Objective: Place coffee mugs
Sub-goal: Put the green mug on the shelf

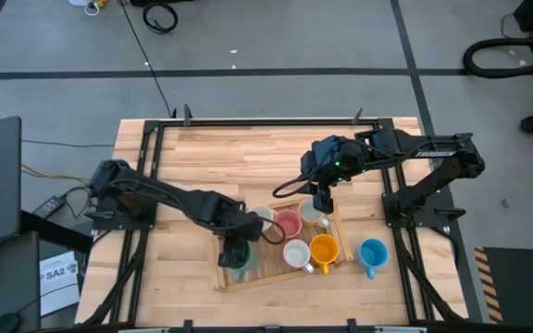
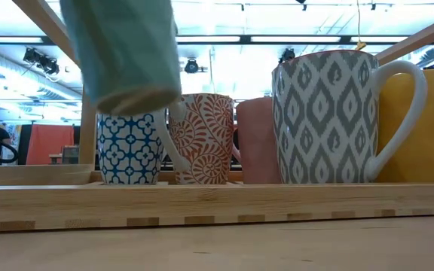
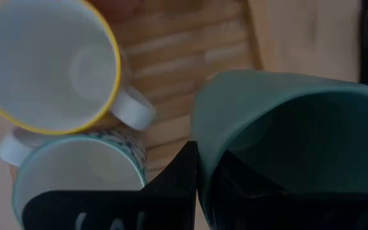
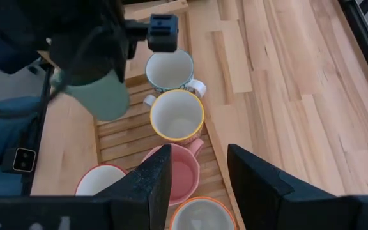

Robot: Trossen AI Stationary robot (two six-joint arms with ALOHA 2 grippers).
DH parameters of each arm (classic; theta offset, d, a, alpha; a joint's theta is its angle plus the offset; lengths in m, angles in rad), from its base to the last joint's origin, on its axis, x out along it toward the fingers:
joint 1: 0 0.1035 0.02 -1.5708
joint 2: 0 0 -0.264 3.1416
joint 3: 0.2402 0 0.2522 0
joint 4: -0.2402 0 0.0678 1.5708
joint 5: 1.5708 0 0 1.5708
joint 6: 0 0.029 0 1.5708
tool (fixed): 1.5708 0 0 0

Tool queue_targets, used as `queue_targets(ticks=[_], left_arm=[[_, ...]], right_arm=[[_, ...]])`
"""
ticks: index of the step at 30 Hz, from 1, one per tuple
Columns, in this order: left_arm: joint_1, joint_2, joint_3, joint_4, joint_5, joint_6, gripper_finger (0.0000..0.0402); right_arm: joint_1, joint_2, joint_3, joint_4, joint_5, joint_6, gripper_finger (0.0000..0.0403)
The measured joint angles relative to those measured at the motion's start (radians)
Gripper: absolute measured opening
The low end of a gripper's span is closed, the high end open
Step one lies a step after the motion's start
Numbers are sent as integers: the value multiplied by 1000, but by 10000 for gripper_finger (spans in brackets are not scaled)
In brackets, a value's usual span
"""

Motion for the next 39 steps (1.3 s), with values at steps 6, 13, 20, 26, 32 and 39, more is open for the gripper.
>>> queue_targets(ticks=[6, 13, 20, 26, 32, 39], left_arm=[[-20, 56, 0, -45, -4, -1, 29], [-47, 107, 0, -56, -12, -2, 29], [-48, 126, 0, -72, -50, -2, 29], [-50, 158, 0, -80, -44, -1, 29], [-51, 166, 0, -76, -20, -2, 30], [-51, 166, 0, -76, -22, -2, 37]], right_arm=[[0, 0, 0, 0, 0, 0, 157], [0, 0, 0, -2, 0, 0, 157], [0, 0, 0, -2, 0, 0, 157], [0, 0, 0, -3, 0, 0, 157], [0, 0, 0, -4, 0, 0, 157], [0, 0, 0, -4, 0, 0, 157]])
